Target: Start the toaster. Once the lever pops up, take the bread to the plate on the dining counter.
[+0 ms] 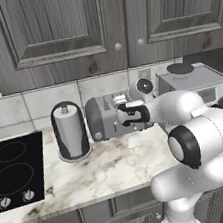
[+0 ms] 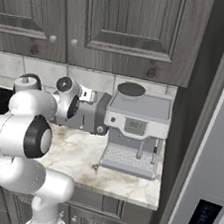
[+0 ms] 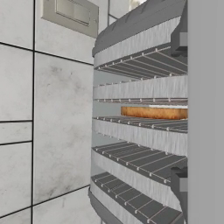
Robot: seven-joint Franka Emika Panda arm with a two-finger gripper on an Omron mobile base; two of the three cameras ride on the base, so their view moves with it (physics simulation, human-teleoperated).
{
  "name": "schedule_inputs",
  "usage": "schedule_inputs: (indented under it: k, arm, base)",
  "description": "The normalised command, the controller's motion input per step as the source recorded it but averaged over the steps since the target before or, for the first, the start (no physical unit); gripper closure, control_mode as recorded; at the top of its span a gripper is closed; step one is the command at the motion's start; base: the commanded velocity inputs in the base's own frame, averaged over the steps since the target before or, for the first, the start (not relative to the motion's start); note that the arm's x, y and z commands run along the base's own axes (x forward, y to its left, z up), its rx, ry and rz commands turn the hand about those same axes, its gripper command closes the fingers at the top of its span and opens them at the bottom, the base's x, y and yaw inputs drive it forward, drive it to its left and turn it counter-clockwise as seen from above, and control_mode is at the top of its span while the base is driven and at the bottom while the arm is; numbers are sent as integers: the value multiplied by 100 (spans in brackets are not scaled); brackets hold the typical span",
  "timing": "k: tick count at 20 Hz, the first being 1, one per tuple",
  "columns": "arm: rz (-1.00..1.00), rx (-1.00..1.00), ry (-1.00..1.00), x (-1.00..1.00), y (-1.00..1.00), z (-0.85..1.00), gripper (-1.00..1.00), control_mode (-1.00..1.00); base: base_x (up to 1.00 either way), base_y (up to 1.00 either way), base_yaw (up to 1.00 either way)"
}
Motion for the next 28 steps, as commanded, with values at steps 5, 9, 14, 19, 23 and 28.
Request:
schedule_inputs:
  k: [5, 9, 14, 19, 23, 28]
  arm:
    - [0, 0, 0, 0, 0, 0, -100, -100]
    - [0, 0, 0, 0, 0, 0, -100, -100]
    - [0, 0, 0, 0, 0, 0, -100, -100]
    - [0, 0, 0, 0, 0, 0, -100, -100]
    - [0, 0, 0, 0, 0, 0, -100, -100]
    - [0, 0, 0, 0, 0, 0, -100, -100]
  base:
    - [0, 0, 0]
    - [0, 0, 0]
    - [0, 0, 0]
    - [0, 0, 0]
    - [0, 0, 0]
    - [0, 0, 0]
